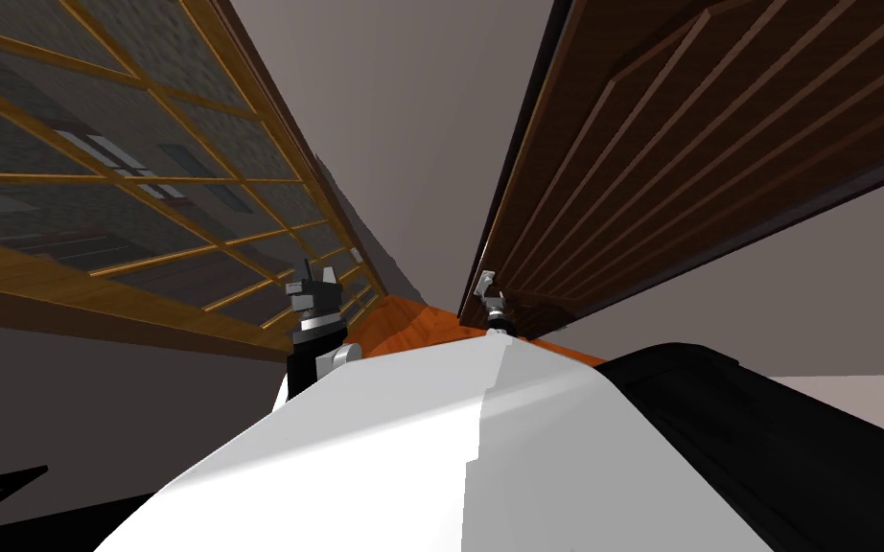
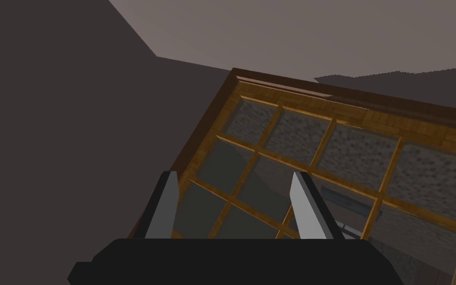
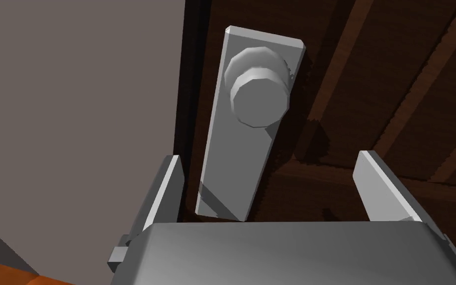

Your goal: Pull the door open

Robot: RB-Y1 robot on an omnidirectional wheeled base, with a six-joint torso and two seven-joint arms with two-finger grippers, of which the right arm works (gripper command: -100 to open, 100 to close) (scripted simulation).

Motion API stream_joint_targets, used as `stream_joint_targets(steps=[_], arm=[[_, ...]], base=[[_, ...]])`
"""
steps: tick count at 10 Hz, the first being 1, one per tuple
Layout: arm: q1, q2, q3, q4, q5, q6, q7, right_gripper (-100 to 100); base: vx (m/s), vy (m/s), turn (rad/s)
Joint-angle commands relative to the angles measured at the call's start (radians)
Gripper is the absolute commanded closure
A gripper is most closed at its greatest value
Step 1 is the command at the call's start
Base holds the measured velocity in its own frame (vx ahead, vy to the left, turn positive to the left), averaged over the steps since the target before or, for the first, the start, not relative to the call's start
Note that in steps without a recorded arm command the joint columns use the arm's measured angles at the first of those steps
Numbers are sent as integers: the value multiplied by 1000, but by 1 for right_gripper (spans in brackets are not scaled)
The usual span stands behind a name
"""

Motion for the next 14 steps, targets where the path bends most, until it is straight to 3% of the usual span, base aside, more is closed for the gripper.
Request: stream_joint_targets(steps=[1, 5, 6, 7, 8, 13, 14], arm=[[10, 13, 6, -16, -35, 3, -43, -100], [25, 33, 17, -42, -95, 7, -114, -100], [23, 30, 15, -38, -86, 6, -102, -100], [18, 5, -4, -19, -99, 2, -127, -100], [16, -4, -11, -12, -103, 0, -135, -100], [-4, -99, -80, 57, -145, -17, -214, -100], [-6, -91, -77, 50, -143, -9, -204, -100]], base=[[-98, -25, 66], [-74, -10, 48], [-24, -1, 5], [71, -10, 119], [162, -27, 108], [204, -21, 121], [87, -23, 20]])
